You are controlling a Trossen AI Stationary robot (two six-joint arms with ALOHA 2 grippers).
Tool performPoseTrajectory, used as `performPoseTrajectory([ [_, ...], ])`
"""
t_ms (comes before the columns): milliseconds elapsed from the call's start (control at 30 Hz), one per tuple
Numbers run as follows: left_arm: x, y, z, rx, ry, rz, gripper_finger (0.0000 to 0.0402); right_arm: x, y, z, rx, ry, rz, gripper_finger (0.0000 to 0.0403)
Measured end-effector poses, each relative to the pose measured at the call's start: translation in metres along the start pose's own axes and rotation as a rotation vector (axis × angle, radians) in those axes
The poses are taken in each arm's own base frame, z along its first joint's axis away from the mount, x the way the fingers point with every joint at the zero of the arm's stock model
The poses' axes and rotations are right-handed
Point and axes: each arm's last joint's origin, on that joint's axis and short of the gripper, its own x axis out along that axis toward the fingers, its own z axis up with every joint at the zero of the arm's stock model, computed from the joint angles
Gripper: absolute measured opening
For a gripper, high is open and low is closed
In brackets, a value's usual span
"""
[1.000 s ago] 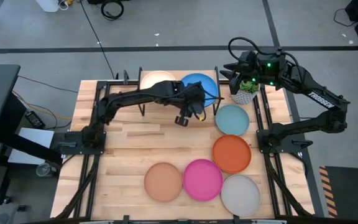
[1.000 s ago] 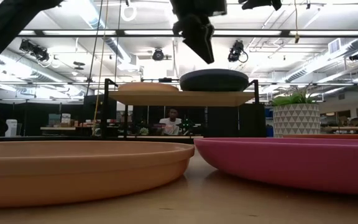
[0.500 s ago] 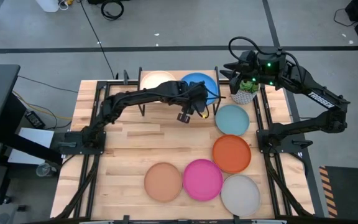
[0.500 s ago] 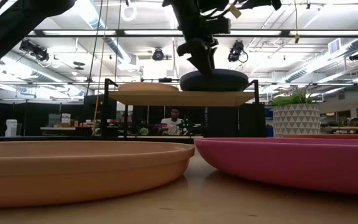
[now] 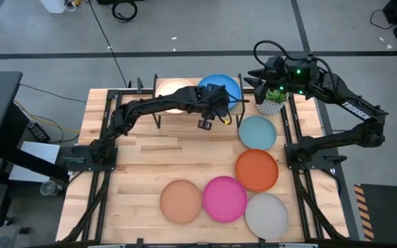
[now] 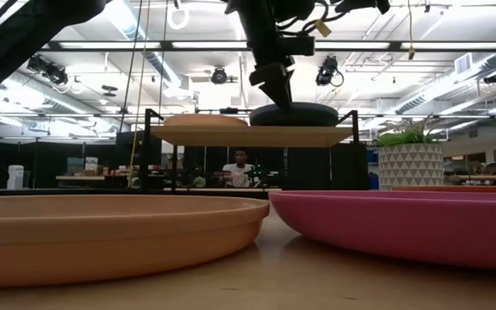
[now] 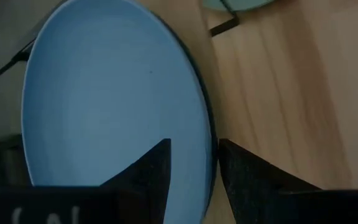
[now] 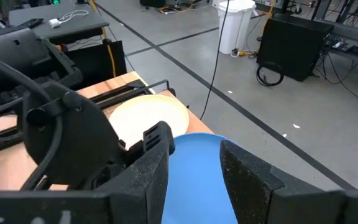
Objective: Place and stack plates onto a shelf
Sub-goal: Stack the blue plate on top of the dark blue plate on the shelf, then stack the orange plate on top of the blue plate on the shelf
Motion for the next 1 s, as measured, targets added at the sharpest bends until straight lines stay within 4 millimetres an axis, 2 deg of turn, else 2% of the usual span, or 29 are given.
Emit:
performPoseTrajectory([
  [133,-0.015,-0.002,-0.001,-0.022,-0.051,-0.089,0.0142,0.0,0.0,0.0,0.006,0.001,0.002,0.0152],
  [233,-0.033,-0.005,-0.004,-0.074,-0.104,-0.227,0.0142,0.0,0.0,0.0,0.006,0.001,0.002,0.0152],
  [433,-0.062,-0.011,-0.018,-0.258,-0.101,-0.537,0.0141,0.0,0.0,-0.001,0.005,0.011,0.002,0.0152],
  [567,-0.066,-0.015,-0.017,-0.24,-0.057,-0.47,0.0141,0.0,0.0,-0.001,0.0,0.013,0.002,0.0152],
  [700,-0.09,-0.02,-0.016,-0.222,-0.104,-0.506,0.0141,-0.003,0.0,-0.003,-0.003,0.032,0.0,0.0152],
  [800,-0.108,-0.031,-0.012,-0.163,-0.135,-0.531,0.0141,-0.004,0.0,-0.006,-0.005,0.052,-0.002,0.0152],
  [1000,-0.127,-0.055,-0.001,-0.114,-0.193,-0.607,0.0141,-0.007,-0.001,-0.006,-0.005,0.051,-0.002,0.0152],
])
